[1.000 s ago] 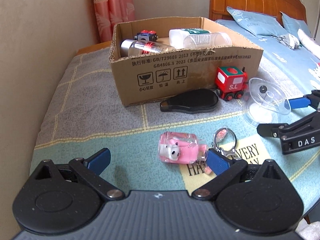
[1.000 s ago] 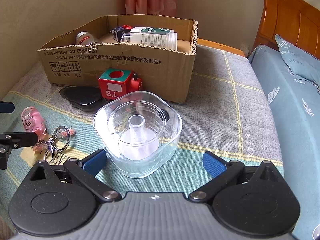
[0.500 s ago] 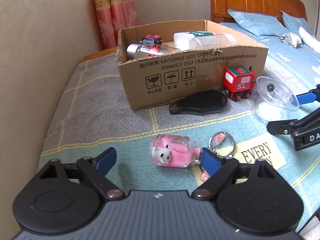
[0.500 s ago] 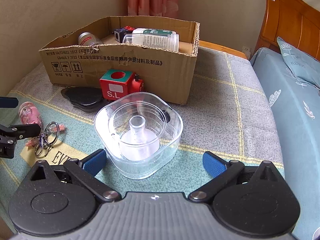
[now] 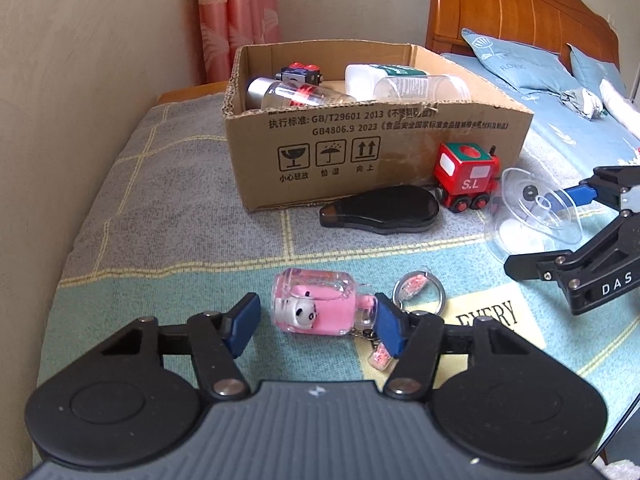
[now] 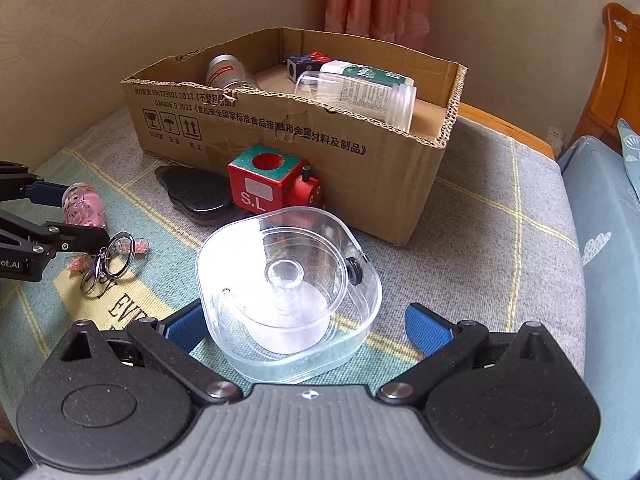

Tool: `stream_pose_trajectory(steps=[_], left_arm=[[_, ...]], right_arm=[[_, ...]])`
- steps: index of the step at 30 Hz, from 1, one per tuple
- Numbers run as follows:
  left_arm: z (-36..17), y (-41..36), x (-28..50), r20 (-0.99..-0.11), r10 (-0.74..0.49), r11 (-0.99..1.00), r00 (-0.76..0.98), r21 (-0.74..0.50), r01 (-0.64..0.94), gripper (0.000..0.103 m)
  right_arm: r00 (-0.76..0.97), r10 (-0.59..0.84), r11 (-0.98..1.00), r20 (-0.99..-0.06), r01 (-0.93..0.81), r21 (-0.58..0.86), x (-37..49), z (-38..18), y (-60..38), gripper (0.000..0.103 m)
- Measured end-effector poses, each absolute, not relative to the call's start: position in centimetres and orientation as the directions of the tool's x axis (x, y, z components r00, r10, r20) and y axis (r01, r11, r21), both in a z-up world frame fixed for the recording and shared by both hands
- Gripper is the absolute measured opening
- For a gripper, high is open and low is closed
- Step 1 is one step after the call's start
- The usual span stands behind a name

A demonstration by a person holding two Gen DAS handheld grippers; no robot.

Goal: Organize rigid objects
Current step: 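Grasp pink keychain charm with left tool while right tool grasps clear container, then drop keychain into box with left tool while right tool carries container over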

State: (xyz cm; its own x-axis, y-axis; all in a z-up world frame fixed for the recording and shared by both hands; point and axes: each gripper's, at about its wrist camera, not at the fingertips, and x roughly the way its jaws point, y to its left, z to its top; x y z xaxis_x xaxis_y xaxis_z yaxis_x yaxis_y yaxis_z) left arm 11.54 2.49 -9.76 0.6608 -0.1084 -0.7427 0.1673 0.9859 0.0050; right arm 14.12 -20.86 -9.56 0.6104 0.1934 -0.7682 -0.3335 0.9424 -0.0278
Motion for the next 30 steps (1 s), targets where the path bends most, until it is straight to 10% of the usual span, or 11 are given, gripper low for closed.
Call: stream_pose_trajectory(steps=[30], left_arm=[[-6.6,1.8,11.7,-0.783,-0.183,0.951,0.594,0.013,0.309,0.049]], right_arm=[[0.495,0.231,0.882,-0.838,-0.469,-0.033,13.9,-5.8,-20.1,0.082]])
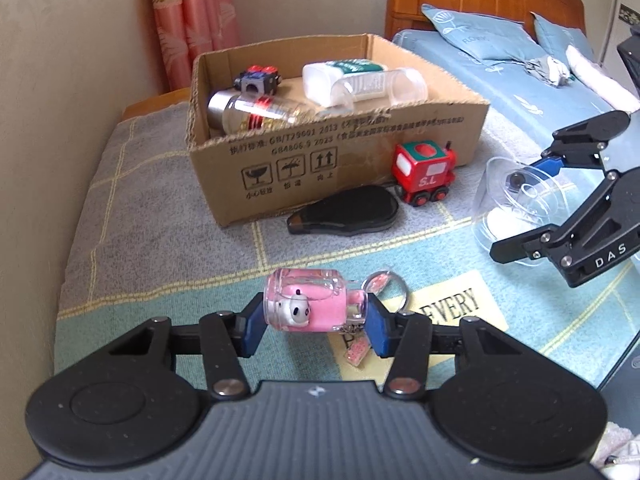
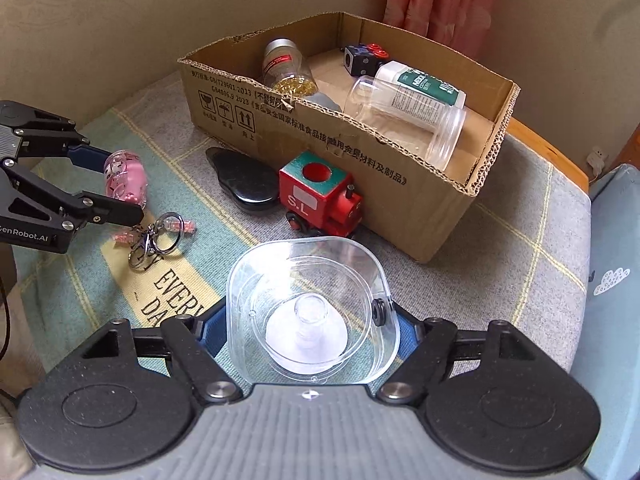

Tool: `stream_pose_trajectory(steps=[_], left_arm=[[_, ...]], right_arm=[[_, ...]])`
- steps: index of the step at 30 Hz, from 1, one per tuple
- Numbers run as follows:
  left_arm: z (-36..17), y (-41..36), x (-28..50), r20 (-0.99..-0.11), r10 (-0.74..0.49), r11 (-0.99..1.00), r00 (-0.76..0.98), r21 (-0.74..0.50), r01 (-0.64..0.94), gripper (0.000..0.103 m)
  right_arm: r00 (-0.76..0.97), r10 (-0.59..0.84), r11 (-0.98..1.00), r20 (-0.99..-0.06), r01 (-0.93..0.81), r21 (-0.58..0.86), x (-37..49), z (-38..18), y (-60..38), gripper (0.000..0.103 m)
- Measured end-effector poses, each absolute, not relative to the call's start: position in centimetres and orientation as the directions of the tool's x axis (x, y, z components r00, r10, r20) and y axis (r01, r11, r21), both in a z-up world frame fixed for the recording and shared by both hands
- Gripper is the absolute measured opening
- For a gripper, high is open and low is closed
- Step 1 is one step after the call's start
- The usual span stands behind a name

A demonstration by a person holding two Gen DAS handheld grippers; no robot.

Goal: Organize rigid objects
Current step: 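Drop keychain into box with left tool while right tool carries container over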

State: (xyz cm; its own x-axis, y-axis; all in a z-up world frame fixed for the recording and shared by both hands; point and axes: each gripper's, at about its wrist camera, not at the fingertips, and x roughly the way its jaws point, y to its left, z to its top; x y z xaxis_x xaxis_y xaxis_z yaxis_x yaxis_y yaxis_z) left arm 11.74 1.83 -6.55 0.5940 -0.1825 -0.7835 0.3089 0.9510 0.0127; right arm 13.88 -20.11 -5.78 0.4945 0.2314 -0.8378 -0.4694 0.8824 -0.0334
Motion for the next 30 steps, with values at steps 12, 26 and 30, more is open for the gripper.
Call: stream_pose_trajectory(steps=[12,26,30], left_arm=[[0.4,1.0,12.5,-0.731,-0.211,0.92,0.649,0.077,0.386,0.049],[6.1,0.3,18.3,-0.63,-0.191,0.907,0.753,0.18,0.381,0.05],[5.0,0.8,20.2,-0.643,-0.173,0.914,0.746,0.177,0.365,0.05]], right_arm=[[0.555,0.265,0.865,-0.789,-0.499,-0.06,12.7,-1.1,-20.4,0.082],[0.621,0.265,0.867,-0.737,-0.488,-0.099,13.6,2.3,-20.5,0.082],[0.63,0.259,0.866,-0.732,-0.487,-0.113,14.2,2.8,-20.3,0.082]])
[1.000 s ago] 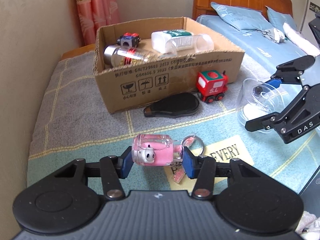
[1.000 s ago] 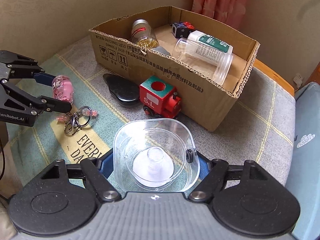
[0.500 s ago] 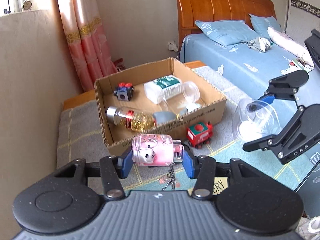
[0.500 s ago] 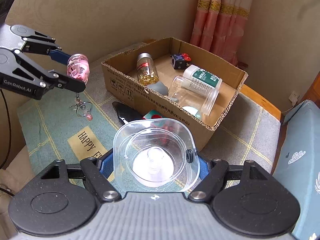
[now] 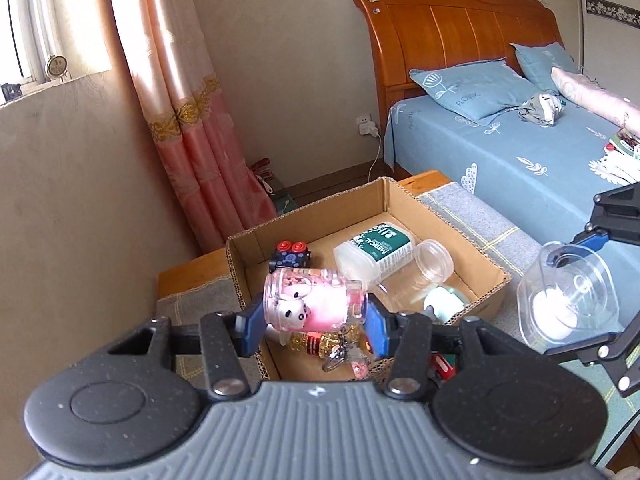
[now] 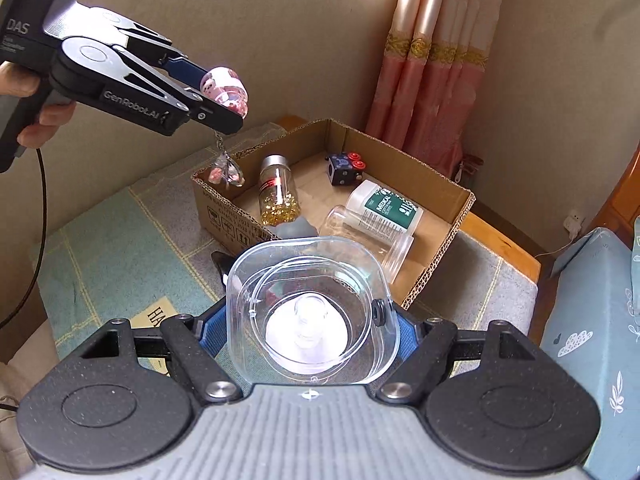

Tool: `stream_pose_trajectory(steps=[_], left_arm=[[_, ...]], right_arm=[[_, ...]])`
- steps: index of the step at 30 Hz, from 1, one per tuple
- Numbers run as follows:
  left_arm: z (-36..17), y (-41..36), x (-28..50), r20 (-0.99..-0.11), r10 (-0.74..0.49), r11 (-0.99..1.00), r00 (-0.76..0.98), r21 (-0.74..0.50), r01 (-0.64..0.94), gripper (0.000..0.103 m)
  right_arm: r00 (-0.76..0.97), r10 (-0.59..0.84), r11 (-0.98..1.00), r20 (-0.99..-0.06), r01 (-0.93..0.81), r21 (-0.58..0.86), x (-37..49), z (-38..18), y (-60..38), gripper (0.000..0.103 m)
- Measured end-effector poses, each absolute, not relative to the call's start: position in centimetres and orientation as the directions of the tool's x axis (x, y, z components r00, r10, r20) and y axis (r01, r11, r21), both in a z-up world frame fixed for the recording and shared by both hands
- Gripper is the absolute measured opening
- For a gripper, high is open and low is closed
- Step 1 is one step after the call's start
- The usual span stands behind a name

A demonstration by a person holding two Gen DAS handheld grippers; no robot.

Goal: Organize rigid objects
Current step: 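Drop keychain into box with left tool while right tool carries container over, then lower the clear square container into the box and open the right tool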

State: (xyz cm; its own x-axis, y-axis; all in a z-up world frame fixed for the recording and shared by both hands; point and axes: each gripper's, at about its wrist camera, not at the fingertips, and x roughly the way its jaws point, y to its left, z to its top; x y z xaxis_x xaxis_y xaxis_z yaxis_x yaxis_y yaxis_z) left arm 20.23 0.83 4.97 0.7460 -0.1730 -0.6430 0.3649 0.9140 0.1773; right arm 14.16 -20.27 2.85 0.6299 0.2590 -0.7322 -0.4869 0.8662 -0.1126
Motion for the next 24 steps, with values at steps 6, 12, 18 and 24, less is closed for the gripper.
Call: stream_pose_trajectory(steps=[6,12,18,24], left_arm=[[1.9,2.4,21.0,-0.664,-0.149,0.94,0.732,0.135,0.313,0.086],[1.0,4.3,18.1,-0.624,-0.156,0.964,0.766,0.071,0.255,0.098],[0.6,6.1,15.3,-0.589,-0.116,0.986,0.8,0.031,0.165,0.1],[0.3,7.6,13.4,-0.568,-0.084,0.995,0.819,-0.004,0.099,0.1]], right_arm=[[0.633,0.257,0.864,-0.73,-0.489,-0.121,15.4,3.4,-19.8,0.082],[0.638,0.266,0.854,-0.723,-0.503,-0.13,17.4,4.2,-18.7,0.082],[0.64,0.277,0.848,-0.716,-0.514,-0.131,20.8,5.0,-17.0,0.082],[0.627,0.286,0.849,-0.725,-0.516,-0.111,25.5,5.2,-14.7,0.082]])
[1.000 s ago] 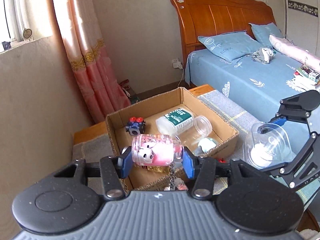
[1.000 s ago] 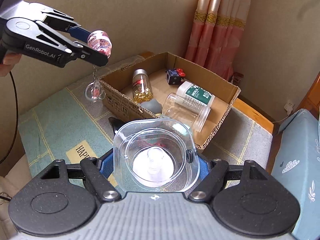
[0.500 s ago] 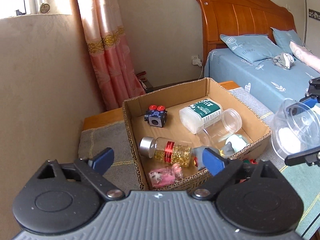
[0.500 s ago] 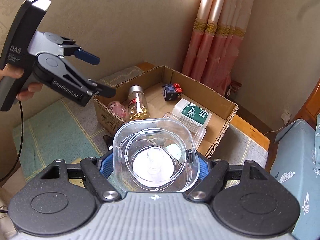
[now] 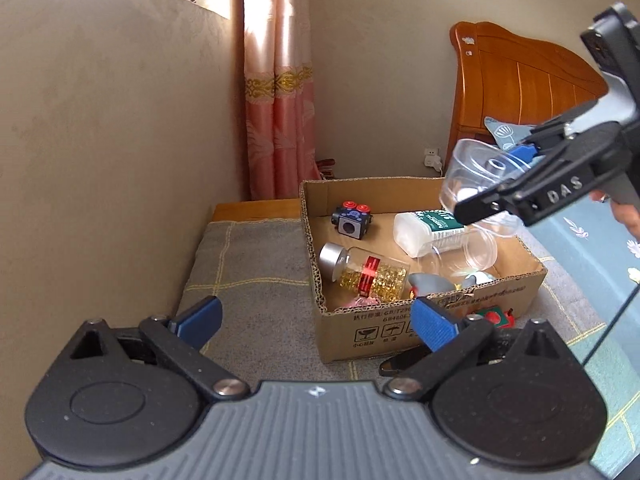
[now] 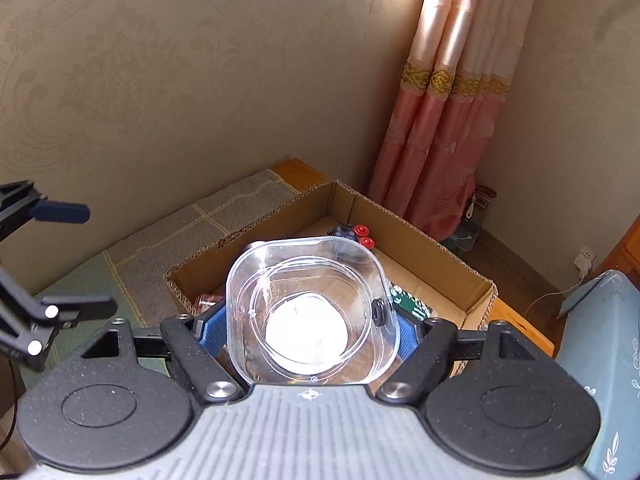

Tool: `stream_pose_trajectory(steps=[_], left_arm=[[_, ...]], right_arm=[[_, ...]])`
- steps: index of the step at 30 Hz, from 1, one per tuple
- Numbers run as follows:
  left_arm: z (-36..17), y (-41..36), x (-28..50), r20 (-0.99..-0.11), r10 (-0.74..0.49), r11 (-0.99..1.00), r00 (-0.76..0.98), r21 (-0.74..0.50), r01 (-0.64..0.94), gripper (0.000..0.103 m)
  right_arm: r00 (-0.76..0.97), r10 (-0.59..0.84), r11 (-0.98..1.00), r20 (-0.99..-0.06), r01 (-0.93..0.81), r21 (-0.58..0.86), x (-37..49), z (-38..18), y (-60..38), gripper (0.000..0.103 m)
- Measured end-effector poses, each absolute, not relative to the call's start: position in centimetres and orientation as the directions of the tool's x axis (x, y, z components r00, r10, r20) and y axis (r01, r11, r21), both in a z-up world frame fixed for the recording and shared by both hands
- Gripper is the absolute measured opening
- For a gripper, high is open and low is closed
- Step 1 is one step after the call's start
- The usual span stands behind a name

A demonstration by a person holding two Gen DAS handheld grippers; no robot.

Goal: Organize rigid objects
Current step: 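Lower the clear square container into the box and open the right tool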

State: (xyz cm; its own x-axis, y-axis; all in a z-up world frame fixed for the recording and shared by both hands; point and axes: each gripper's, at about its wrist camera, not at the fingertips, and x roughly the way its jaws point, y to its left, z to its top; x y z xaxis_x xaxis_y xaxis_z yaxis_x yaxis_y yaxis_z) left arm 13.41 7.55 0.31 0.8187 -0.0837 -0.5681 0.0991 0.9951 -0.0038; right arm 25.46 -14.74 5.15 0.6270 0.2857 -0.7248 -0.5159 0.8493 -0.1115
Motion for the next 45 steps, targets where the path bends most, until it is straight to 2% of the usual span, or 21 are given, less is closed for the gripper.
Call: stream_pose_trajectory(steps=[10,15,28,45], left_arm=[[-0.2,9.6,12.4,-0.557,-0.034,0.999,0.83,-0.004,0.038,0.1],[-0.4,10.2,12.4,-0.562,-0.035,0.999,0.826,-0.012,0.035,0.1],[-1.1,8.5,12.0,-0.589,-0.045,0.998,0.807,0.0,0.055,0.102],[-1.5,6.7,10.9,-0.618,-0.03,0.997,0.786,0.038,0.068,0.102]], right_arm=[[0.59,0.245,0.881,-0.77,-0.466,-0.077,32.7,2.4,-11.3,0.083],[0.603,0.24,0.902,-0.76,-0.428,-0.054,32.7,2.0,-11.6,0.103],[0.641,0.207,0.942,-0.739,-0.335,-0.026,26.9,3.2,-13.8,0.103],[0.642,0.126,0.988,-0.756,-0.15,0.036,20.8,0.5,-15.7,0.103]])
